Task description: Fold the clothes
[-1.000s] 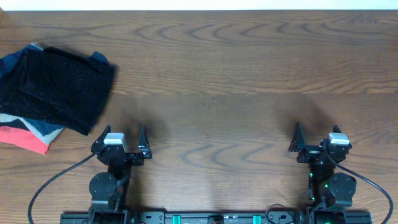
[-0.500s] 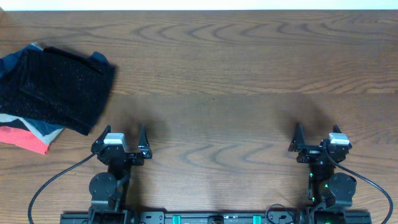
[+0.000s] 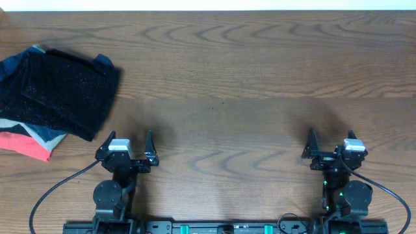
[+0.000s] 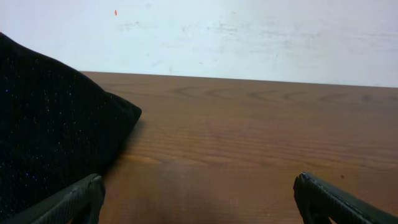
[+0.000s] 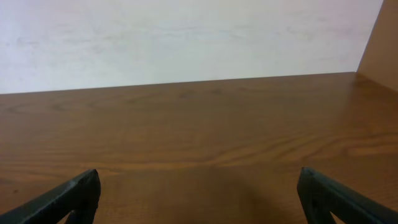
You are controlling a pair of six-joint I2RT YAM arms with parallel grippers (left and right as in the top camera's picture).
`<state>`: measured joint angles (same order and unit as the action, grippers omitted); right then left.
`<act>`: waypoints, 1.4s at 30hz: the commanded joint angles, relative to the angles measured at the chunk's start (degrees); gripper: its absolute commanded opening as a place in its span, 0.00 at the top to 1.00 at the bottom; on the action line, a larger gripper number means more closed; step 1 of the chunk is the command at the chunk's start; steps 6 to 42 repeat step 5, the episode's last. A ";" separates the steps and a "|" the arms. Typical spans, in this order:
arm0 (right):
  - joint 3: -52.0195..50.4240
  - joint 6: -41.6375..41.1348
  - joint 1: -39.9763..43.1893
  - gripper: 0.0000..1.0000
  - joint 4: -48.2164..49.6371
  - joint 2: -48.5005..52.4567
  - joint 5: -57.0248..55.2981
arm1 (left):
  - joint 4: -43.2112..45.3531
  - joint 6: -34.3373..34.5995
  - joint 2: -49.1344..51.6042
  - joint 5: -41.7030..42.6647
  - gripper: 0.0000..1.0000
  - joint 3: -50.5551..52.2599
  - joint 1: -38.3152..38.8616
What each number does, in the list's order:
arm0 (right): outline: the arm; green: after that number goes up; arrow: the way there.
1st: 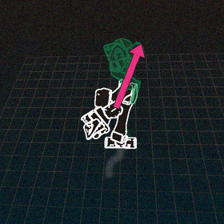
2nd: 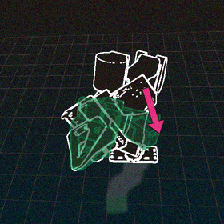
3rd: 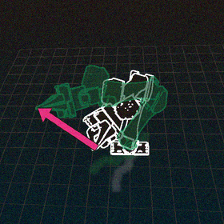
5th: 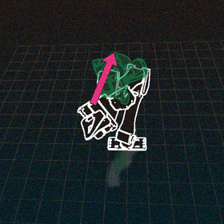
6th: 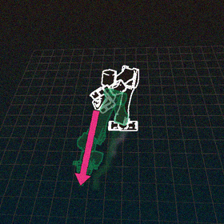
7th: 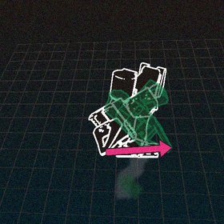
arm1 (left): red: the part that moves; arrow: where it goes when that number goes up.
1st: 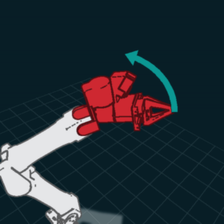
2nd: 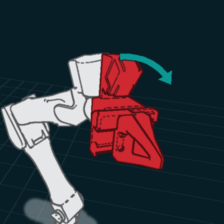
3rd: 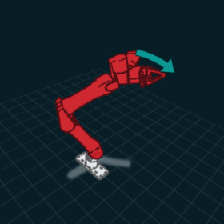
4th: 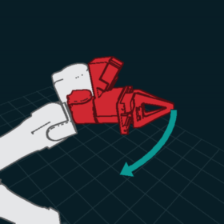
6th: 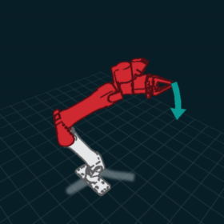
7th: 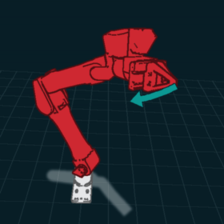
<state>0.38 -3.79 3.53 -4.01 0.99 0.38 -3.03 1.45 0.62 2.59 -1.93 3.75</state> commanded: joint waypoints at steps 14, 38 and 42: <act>-0.07 0.68 -0.50 0.01 -0.24 -0.39 -0.35 | -0.74 -0.37 -0.39 -0.50 0.02 1.70 -0.35; -0.07 0.68 -0.50 0.01 -0.24 -0.39 -0.35 | -0.74 -0.37 -0.39 -0.50 0.02 1.70 -0.35; -0.07 0.68 -0.50 0.01 -0.24 -0.39 -0.35 | -0.74 -0.37 -0.39 -0.50 0.02 1.70 -0.35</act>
